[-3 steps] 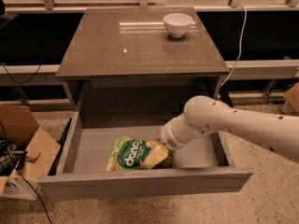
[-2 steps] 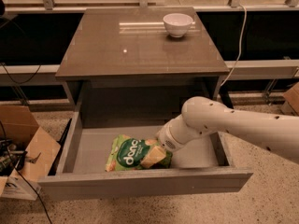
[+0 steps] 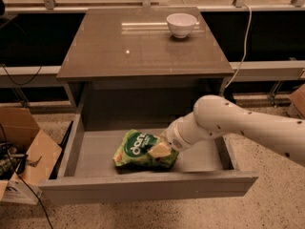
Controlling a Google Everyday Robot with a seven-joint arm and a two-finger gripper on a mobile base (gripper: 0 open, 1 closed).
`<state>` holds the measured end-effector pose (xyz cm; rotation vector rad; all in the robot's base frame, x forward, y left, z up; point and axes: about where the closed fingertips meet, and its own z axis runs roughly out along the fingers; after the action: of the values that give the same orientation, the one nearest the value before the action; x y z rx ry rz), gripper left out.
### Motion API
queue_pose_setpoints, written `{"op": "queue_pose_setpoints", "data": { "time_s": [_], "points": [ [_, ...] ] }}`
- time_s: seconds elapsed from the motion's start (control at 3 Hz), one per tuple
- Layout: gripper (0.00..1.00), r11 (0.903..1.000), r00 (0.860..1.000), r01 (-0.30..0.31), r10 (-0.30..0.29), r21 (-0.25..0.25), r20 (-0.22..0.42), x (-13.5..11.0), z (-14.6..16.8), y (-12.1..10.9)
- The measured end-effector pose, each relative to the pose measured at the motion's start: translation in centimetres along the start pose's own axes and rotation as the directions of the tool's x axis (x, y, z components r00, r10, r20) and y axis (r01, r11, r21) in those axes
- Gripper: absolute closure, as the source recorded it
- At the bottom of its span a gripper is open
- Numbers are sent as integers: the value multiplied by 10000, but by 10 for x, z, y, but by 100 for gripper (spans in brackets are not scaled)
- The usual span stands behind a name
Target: Pick green rice chip bag from top drawer and place on counter
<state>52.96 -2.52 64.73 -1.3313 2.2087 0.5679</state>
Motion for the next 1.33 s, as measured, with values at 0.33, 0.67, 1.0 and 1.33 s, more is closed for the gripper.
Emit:
{"op": "queue_pose_setpoints", "data": {
  "time_s": [0.33, 0.67, 1.0, 1.33],
  "points": [
    [100, 9978, 9944, 74, -142, 655, 1045, -28, -54, -12],
    [100, 9889, 9798, 245, -529, 1469, 1927, -56, -126, -26],
    [100, 9598, 9681, 502, -1147, 2763, 2227, -94, -206, -52],
    [100, 9184, 9636, 647, -1592, 3904, 2149, -132, -279, -86]
  ]
}}
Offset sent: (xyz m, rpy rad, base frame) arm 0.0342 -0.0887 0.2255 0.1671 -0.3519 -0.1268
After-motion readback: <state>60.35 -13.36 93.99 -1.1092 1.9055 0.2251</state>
